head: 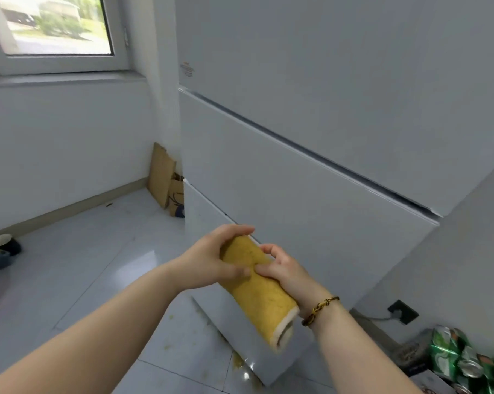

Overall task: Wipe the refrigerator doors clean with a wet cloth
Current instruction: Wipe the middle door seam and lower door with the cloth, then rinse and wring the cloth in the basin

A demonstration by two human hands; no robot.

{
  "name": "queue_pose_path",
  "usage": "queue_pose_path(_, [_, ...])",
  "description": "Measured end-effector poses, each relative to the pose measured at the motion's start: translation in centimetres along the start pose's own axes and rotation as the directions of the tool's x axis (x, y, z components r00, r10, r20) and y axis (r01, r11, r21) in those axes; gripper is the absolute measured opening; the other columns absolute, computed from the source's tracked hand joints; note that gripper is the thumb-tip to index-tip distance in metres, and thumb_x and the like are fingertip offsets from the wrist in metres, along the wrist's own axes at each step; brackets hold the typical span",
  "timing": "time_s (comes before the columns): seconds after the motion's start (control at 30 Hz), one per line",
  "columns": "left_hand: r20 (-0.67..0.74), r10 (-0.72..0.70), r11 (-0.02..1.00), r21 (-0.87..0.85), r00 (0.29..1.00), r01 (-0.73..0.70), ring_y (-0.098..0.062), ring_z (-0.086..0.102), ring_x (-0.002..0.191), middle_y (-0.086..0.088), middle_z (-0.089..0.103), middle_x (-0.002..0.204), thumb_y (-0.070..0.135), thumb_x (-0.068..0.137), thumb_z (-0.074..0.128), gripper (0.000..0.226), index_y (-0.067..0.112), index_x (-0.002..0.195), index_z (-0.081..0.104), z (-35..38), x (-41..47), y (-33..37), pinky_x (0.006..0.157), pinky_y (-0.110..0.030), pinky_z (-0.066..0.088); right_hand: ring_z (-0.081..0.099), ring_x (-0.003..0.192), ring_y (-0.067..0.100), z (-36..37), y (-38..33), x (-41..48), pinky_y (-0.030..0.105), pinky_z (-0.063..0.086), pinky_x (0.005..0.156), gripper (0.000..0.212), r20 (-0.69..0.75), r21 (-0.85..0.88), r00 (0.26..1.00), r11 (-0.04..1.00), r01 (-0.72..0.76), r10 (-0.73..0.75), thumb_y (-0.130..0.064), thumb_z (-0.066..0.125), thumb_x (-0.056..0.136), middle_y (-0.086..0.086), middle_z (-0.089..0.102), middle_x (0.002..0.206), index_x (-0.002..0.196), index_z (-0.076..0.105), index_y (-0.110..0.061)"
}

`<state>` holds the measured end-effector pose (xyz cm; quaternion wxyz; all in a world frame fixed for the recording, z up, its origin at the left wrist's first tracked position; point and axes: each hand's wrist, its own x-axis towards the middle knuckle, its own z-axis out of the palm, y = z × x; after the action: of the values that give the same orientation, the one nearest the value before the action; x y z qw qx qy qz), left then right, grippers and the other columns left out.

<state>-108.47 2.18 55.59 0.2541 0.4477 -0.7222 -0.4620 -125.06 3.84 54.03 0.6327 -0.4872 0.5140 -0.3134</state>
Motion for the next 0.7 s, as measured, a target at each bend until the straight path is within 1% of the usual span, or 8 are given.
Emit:
queue_pose_path(0.07, [-0.111, -0.074, 0.996, -0.060, 0.991, 0.067, -0.007, 0.043, 0.108, 0.018, 0.042, 0.113, 0.022, 0.076, 0.071, 0.059, 0.046, 0.116, 0.035, -2.6, -1.0, -1.1, 0.075, -0.008, 0.042, 0.064, 0.062, 0.010, 2.7, -1.5, 1.7, 0.021, 0.051, 0.055, 0.031, 0.139, 0.098, 0.990, 0.995, -0.032, 0.018, -0.016, 0.056, 0.063, 0.005, 0.060, 0.085, 0.094, 0.051, -0.018])
queue_pose_path(0.13, [-0.184, -0.160, 0.982, -0.130, 0.970, 0.138, -0.007, 0.046, 0.101, 0.015, 0.045, 0.106, 0.026, 0.077, 0.070, 0.050, 0.041, 0.113, 0.040, -4.8, -1.6, -2.5, 0.072, -0.009, 0.042, 0.066, 0.060, 0.009, 4.7, -2.2, 3.5, 0.020, 0.052, 0.053, 0.033, 0.243, 0.139, 0.969, 0.988, -0.072, 0.037, -0.018, 0.054, 0.065, 0.007, 0.061, 0.085, 0.097, 0.053, -0.013])
queue_pose_path(0.23, [-0.220, -0.297, 0.950, -0.172, 0.929, 0.262, -0.008, 0.048, 0.094, 0.018, 0.045, 0.096, 0.033, 0.075, 0.070, 0.043, 0.036, 0.109, 0.045, -7.4, -2.3, -5.1, 0.068, -0.014, 0.046, 0.067, 0.068, 0.013, 6.9, -2.4, 6.7, 0.024, 0.055, 0.059, 0.038, 0.347, 0.131, 0.933, 0.980, -0.147, 0.094, -0.023, 0.060, 0.070, 0.009, 0.064, 0.089, 0.105, 0.055, -0.009])
queue_pose_path(0.33, [-0.283, -0.409, 0.903, -0.261, 0.868, 0.341, -0.016, 0.055, 0.097, 0.003, 0.055, 0.102, 0.034, 0.072, 0.073, 0.036, 0.028, 0.102, 0.053, -9.3, -2.6, -8.0, 0.076, -0.031, 0.053, 0.069, 0.077, 0.015, 9.0, -2.1, 10.4, 0.026, 0.055, 0.065, 0.034, 0.432, 0.104, 0.888, 0.969, -0.224, 0.159, -0.039, 0.058, 0.081, 0.006, 0.070, 0.089, 0.102, 0.063, -0.012])
queue_pose_path(0.43, [-0.453, -0.498, 0.863, -0.338, 0.740, 0.374, -0.021, 0.058, 0.093, -0.002, 0.059, 0.095, 0.033, 0.072, 0.074, 0.027, 0.024, 0.090, 0.056, -13.0, -2.7, -11.1, 0.077, -0.034, 0.053, 0.067, 0.090, 0.021, 11.6, -1.9, 16.1, 0.033, 0.055, 0.076, 0.057, 0.503, 0.060, 0.838, 0.959, -0.277, 0.210, -0.055, 0.057, 0.069, 0.008, 0.069, 0.103, 0.110, 0.062, -0.015])
queue_pose_path(0.53, [-0.580, -0.574, 0.812, -0.491, 0.578, 0.314, -0.019, 0.058, 0.084, 0.000, 0.060, 0.086, 0.035, 0.071, 0.075, 0.026, 0.022, 0.083, 0.056, -18.0, -2.4, -13.6, 0.069, -0.030, 0.052, 0.065, 0.095, 0.021, 14.1, -2.7, 21.6, 0.037, 0.055, 0.074, 0.076, 0.594, -0.027, 0.761, 0.951, -0.308, 0.263, -0.063, 0.067, 0.055, 0.006, 0.066, 0.109, 0.116, 0.058, -0.017])
queue_pose_path(0.6, [-0.625, -0.603, 0.791, -0.548, 0.495, 0.272, -0.014, 0.057, 0.076, 0.001, 0.059, 0.083, 0.032, 0.078, 0.069, 0.018, 0.021, 0.080, 0.055, -21.2, -2.2, -14.6, 0.061, -0.024, 0.049, 0.064, 0.092, 0.020, 16.3, -3.6, 24.5, 0.035, 0.055, 0.071, 0.072, 0.631, -0.065, 0.722, 0.947, -0.313, 0.282, -0.054, 0.073, 0.057, 0.005, 0.065, 0.107, 0.116, 0.055, -0.016])
queue_pose_path(0.7, [-0.658, -0.625, 0.773, -0.597, 0.420, 0.216, -0.012, 0.056, 0.076, 0.000, 0.060, 0.087, 0.035, 0.084, 0.060, 0.018, 0.018, 0.089, 0.056, -25.3, -2.0, -16.0, 0.059, -0.023, 0.047, 0.063, 0.087, 0.019, 20.5, -5.0, 28.6, 0.029, 0.055, 0.063, 0.035, 0.577, -0.018, 0.772, 0.949, -0.314, 0.266, -0.030, 0.065, 0.081, 0.005, 0.063, 0.102, 0.111, 0.053, -0.015])
